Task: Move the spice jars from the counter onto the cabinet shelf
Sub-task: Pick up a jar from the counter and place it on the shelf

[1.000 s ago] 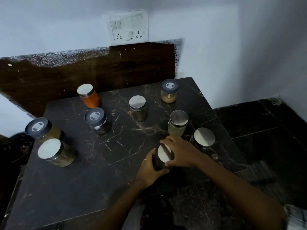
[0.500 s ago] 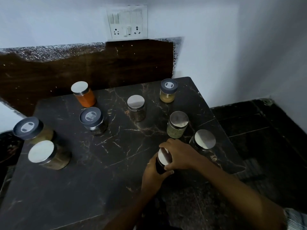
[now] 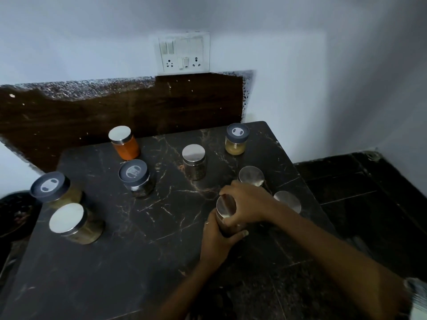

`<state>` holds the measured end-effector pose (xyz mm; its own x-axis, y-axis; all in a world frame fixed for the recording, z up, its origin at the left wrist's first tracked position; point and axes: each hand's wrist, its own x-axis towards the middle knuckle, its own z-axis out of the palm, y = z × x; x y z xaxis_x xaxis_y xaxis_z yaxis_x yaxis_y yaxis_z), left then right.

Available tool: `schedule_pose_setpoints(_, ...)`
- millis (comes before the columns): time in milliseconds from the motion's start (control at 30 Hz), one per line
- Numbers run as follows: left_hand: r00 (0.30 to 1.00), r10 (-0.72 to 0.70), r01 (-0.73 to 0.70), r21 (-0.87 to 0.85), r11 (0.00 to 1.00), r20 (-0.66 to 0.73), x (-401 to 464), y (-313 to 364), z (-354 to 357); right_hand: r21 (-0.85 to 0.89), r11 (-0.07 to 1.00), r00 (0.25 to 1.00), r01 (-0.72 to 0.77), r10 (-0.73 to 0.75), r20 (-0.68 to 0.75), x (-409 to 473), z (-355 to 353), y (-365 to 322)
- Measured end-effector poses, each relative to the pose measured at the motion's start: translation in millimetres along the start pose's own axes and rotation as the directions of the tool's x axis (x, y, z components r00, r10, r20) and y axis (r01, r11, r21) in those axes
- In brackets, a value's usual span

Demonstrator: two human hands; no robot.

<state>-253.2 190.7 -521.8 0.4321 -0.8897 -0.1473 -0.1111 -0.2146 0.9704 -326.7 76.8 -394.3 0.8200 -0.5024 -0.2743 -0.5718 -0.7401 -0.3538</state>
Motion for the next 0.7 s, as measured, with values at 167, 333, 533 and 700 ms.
schedule_pose_setpoints(167,0.993,0.102,-0.1,-0.041,0.994,0.058,11.3,37.9,-30.8,0.03,0.997,0.976,0.075,-0.079,0.202,11.6,-46.9,-16.3)
schedule_pose_setpoints(333,0.983,0.178,-0.174,-0.076,0.982,0.037,13.8,70.2,-48.8,0.034,0.986,0.986,0.162,-0.163,0.035,12.3,-76.1,-30.0)
schedule_pose_setpoints(533,0.98,0.201,-0.198,-0.111,0.974,0.014,16.5,102.1,-61.8,0.006,0.982,0.981,0.19,-0.19,0.042,18.7,-108.3,-48.9)
schedule_pose_setpoints(700,0.962,0.272,-0.27,-0.115,0.956,-0.001,19.3,128.0,-74.1,0.002,0.96,0.959,0.278,-0.278,-0.058,20.8,-134.6,-59.2)
